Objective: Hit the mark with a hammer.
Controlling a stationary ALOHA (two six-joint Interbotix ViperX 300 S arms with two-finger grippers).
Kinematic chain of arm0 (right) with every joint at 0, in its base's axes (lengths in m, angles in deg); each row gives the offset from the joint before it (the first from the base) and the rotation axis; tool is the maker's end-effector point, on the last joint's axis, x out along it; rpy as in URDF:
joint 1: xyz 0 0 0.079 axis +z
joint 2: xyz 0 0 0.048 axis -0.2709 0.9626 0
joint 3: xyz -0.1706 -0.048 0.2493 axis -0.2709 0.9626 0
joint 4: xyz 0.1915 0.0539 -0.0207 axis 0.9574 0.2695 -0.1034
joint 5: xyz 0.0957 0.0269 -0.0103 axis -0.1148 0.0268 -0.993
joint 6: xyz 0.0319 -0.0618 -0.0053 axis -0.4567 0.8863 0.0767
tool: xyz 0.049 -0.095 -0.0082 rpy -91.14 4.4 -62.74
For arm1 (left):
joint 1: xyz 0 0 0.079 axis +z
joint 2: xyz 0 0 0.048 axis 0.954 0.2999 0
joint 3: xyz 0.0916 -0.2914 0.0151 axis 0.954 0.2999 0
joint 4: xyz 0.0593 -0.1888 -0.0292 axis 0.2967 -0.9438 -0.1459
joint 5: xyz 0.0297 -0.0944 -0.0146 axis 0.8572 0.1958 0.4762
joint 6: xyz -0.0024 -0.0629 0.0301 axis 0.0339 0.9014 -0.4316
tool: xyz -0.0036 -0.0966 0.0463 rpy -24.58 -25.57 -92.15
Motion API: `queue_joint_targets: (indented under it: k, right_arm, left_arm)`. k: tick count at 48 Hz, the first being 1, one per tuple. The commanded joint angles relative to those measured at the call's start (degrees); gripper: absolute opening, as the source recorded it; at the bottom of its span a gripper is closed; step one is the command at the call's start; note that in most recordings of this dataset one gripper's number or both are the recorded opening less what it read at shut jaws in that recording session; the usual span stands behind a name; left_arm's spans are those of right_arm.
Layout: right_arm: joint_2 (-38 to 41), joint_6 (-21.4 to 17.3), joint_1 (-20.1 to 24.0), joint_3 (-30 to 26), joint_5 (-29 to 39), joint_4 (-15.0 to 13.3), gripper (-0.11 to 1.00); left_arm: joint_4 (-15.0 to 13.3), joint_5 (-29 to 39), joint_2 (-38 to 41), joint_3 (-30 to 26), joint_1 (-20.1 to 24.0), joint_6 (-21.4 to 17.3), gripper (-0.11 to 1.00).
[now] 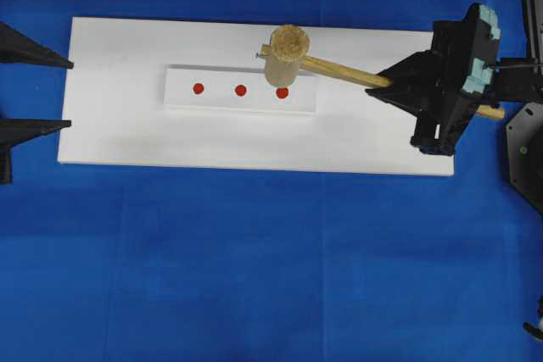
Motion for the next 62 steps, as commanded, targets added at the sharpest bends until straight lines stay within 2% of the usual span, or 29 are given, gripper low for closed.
queue_joint_targets:
  k: [1, 11, 29, 36, 53, 62]
  right_arm:
    - [1.0, 0.2, 0.3, -3.1, 0.4, -0.2, 0.02]
    - [6.3, 0.2, 1.5, -7.6, 1.0, -1.4, 0.02]
    - [18.5, 0.3, 2.6, -19.9, 1.7, -3.6, 0.02]
    - [21.9, 0.3, 2.7, -23.6, 2.7, -5.4, 0.02]
    - [22.9, 0.3, 2.7, -24.9, 3.5, -6.3, 0.02]
    - [22.9, 0.3, 2.7, -24.9, 3.4, -6.3, 0.02]
  left_arm:
    - [-0.1, -0.3, 0.4, -0.6, 0.2, 0.0, 0.87]
    - [-0.1, -0.4, 0.4, -0.5, 0.2, 0.0, 0.87]
    - [-0.1, -0.3, 0.4, -0.4, 0.2, 0.1, 0.87]
    - [-0.1, -0.3, 0.4, -0.5, 0.2, 0.0, 0.87]
    - [-0.3, -1.4, 1.6, -0.4, 1.0, 0.2, 0.87]
    - [-0.3, -7.2, 6.9, -0.2, 1.5, 2.2, 0.88]
